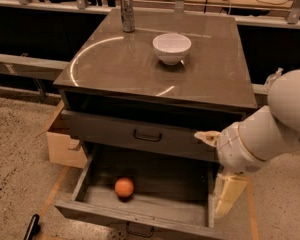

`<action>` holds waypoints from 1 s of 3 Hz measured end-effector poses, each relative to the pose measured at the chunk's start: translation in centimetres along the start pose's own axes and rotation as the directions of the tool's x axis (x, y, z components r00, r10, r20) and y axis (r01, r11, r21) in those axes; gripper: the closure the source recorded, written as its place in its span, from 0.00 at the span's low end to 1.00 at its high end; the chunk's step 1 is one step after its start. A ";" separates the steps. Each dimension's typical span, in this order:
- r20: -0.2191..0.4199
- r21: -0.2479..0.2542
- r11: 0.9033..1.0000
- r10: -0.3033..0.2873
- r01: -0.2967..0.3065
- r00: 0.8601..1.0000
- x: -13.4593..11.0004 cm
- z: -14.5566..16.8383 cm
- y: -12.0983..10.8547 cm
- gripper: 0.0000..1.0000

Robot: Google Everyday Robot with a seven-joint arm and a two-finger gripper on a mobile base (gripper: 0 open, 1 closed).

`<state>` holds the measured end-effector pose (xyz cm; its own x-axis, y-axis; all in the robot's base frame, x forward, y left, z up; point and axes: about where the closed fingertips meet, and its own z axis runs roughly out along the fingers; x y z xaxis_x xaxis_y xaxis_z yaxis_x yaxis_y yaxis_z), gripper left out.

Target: Pick orange from middle drawer and place on counter

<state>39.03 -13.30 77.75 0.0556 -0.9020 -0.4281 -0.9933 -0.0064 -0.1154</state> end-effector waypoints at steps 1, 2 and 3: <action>0.053 -0.022 0.985 -0.168 0.170 0.984 -1.4 6.1 2.6 0.00; 0.065 -0.038 0.954 -0.294 0.296 0.954 -2.7 12.4 4.2 0.00; 0.056 0.003 0.955 -0.298 0.298 0.953 -2.8 12.9 3.5 0.00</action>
Offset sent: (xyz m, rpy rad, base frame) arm -0.0353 0.1299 -0.1811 0.0123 -0.1497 0.4448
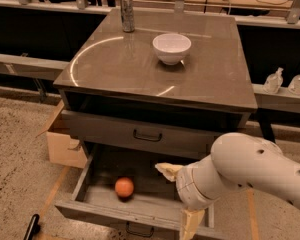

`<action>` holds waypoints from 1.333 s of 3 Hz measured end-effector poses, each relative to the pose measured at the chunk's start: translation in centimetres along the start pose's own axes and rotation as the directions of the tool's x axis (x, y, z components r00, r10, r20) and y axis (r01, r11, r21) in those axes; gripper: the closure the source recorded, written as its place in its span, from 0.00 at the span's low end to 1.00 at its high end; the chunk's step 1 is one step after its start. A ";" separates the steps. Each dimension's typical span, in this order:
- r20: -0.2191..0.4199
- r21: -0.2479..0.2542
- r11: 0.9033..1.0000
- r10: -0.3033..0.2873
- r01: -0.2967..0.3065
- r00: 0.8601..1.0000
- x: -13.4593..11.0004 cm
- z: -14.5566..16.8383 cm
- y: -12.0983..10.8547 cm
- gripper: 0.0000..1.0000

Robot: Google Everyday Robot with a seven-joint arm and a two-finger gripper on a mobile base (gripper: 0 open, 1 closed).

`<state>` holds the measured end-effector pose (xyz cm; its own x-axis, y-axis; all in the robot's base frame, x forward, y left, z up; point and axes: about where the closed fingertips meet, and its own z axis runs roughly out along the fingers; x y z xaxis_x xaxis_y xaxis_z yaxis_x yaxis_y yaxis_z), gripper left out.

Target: Pick orange from middle drawer and place on counter

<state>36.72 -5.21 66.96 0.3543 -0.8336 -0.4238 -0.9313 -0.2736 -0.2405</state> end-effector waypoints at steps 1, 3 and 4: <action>0.000 -0.003 1.000 0.000 0.000 1.000 0.0 0.0 0.0 0.00; -0.086 0.070 0.996 0.057 -0.051 0.995 3.1 2.6 -1.8 0.00; -0.132 0.127 0.991 0.049 -0.032 0.990 5.8 5.1 -3.8 0.00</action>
Offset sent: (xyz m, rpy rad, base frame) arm 0.0207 -0.0031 -0.0147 -0.0209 -0.0344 -0.1039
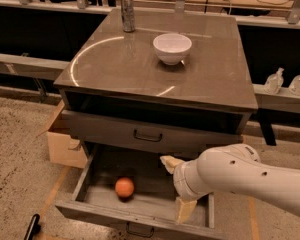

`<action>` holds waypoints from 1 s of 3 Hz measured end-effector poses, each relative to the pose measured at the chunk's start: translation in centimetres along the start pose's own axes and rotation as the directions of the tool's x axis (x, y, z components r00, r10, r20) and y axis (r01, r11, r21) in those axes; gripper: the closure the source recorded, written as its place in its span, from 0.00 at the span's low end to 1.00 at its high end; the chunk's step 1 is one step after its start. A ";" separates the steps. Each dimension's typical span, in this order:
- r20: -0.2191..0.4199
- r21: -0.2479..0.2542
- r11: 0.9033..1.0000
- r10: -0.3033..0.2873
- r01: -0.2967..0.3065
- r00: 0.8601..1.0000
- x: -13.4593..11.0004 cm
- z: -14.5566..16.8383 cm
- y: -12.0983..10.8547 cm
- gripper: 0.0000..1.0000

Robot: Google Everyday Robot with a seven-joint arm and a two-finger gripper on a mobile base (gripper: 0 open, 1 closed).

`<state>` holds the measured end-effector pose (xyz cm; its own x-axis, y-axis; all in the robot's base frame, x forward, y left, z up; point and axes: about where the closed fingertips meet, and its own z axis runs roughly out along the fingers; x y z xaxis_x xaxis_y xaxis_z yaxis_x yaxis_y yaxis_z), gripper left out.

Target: Pick orange from middle drawer and place on counter

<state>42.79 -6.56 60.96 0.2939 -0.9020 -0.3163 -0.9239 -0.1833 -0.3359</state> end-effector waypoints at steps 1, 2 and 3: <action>0.006 0.020 0.999 -0.036 0.035 0.999 1.1 2.7 -1.6 0.00; 0.025 0.024 0.994 -0.108 0.108 0.994 1.5 5.8 -3.4 0.00; 0.053 0.020 0.986 -0.168 0.167 0.984 1.7 8.6 -5.0 0.00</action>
Offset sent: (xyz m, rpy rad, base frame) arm 0.0833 0.0312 -0.0745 0.0081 -0.0869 0.1877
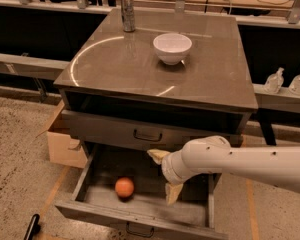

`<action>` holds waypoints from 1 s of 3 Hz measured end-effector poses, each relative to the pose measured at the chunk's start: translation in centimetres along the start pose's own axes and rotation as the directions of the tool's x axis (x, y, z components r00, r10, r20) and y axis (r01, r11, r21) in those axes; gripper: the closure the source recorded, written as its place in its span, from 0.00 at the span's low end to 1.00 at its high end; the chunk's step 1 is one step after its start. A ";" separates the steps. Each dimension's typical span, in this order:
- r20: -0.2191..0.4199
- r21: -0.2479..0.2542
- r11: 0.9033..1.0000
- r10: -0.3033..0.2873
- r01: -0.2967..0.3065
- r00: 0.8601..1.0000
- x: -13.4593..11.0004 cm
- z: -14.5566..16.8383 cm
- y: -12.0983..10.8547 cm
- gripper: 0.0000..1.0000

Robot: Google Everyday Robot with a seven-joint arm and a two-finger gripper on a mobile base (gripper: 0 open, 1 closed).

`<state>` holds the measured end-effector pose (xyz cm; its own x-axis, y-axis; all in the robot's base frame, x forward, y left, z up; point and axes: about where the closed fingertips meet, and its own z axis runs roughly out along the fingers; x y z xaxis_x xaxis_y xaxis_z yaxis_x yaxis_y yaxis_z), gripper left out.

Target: Pick orange from middle drawer and place on counter

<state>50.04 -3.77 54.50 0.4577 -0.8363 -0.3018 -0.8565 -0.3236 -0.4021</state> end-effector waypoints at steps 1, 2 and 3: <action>0.028 -0.028 0.998 -0.063 0.064 0.998 0.4 3.7 -1.2 0.00; 0.024 -0.036 0.993 -0.112 0.112 0.993 0.5 6.9 -1.9 0.00; 0.019 -0.019 0.989 -0.146 0.147 0.989 -0.3 9.5 -3.0 0.00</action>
Offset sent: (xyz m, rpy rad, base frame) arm 0.0576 0.0556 -0.0830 -0.0445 -0.0492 0.1542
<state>54.69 1.67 47.54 0.5825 -0.7713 -0.2563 -0.7845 -0.4511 -0.4254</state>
